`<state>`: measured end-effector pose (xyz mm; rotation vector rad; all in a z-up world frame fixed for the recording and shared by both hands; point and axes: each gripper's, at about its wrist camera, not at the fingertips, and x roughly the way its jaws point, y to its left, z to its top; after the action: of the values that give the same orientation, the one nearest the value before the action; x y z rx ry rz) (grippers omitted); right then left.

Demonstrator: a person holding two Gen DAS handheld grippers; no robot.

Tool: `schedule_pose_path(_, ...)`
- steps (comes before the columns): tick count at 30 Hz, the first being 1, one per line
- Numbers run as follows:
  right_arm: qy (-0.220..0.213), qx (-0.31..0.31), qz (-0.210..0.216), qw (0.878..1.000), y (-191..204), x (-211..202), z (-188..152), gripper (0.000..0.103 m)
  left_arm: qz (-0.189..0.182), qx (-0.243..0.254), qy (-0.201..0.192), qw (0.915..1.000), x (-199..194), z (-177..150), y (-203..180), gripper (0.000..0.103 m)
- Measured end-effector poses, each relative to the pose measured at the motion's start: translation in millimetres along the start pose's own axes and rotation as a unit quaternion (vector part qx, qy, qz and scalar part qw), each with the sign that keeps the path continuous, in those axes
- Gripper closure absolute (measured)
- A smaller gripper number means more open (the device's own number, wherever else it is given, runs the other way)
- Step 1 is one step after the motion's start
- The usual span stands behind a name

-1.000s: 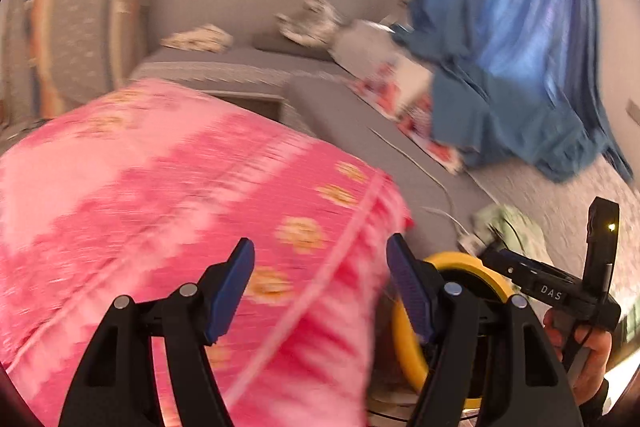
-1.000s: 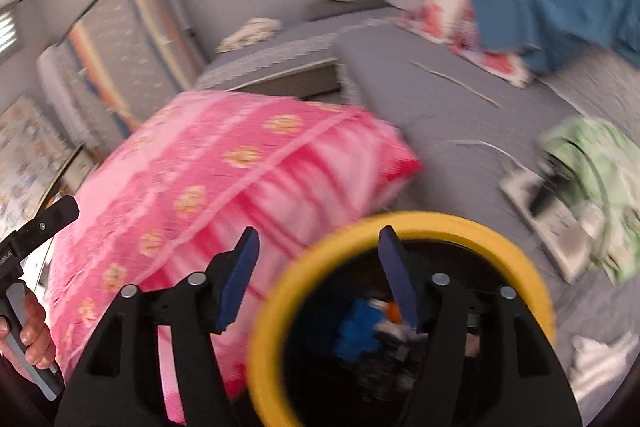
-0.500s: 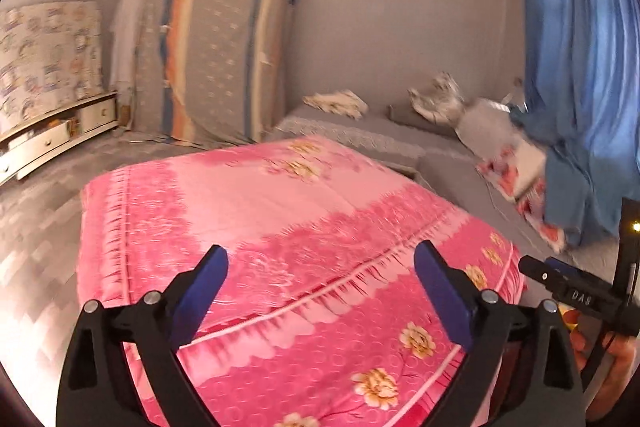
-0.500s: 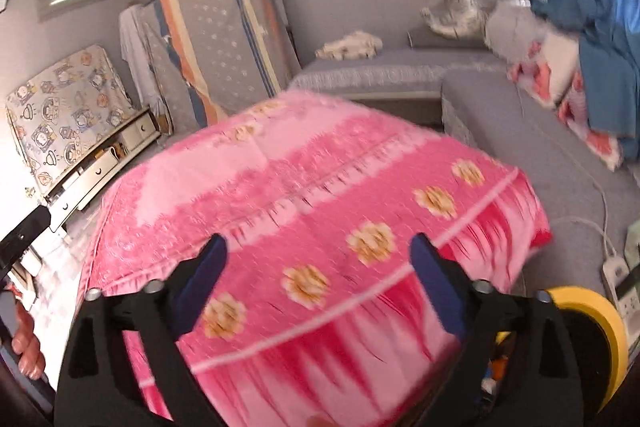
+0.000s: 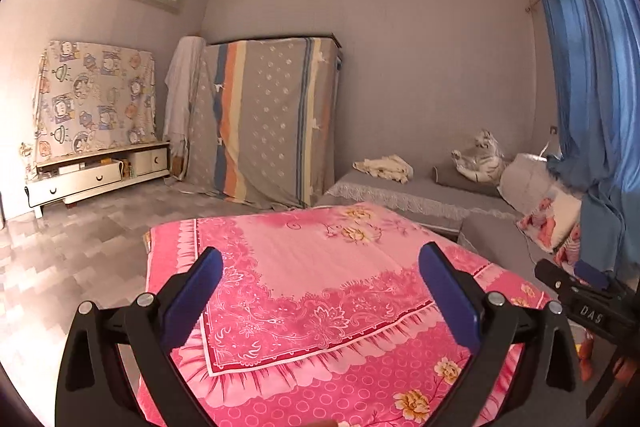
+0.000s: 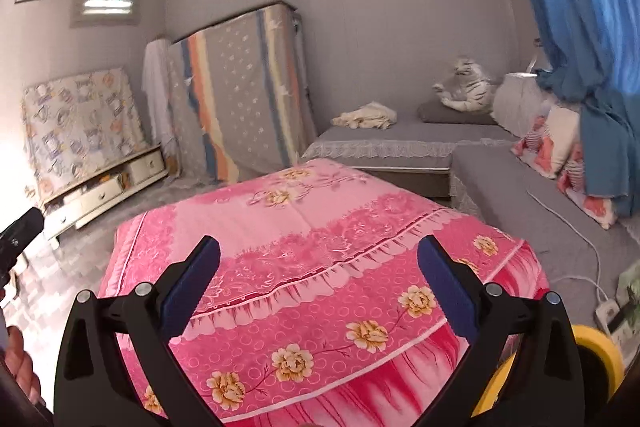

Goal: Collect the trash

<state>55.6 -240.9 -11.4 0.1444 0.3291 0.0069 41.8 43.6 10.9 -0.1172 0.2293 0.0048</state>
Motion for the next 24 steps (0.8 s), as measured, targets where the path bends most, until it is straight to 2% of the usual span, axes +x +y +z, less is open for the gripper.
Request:
schedule_pose_path(3, 0.000, 0.014, 0.003, 1.000, -3.6, -6.0, -6.8, 0.009, 0.000, -0.011, 0.004, 0.9999, -6.7, -4.5, 0.0, 0.008)
schedule_pose_path(10, -0.016, -0.005, -0.004, 1.000, 3.0, -13.8, -12.9, 0.009, -0.007, -0.027, 0.008, 0.9996, -11.3, -9.4, 0.9, 0.008)
schedule_pose_path(16, -0.019, -0.011, -0.010, 1.000, 4.3, -12.6, -18.0, 0.009, -0.009, -0.006, -0.003, 0.9999, -10.9, -11.1, -7.7, 0.008)
schedule_pose_path(24, -0.012, -0.009, -0.011, 1.000, 3.0, -5.3, -21.6, 0.009, -0.026, -0.013, 0.004, 0.9996, -10.4, -12.5, -9.6, 0.008)
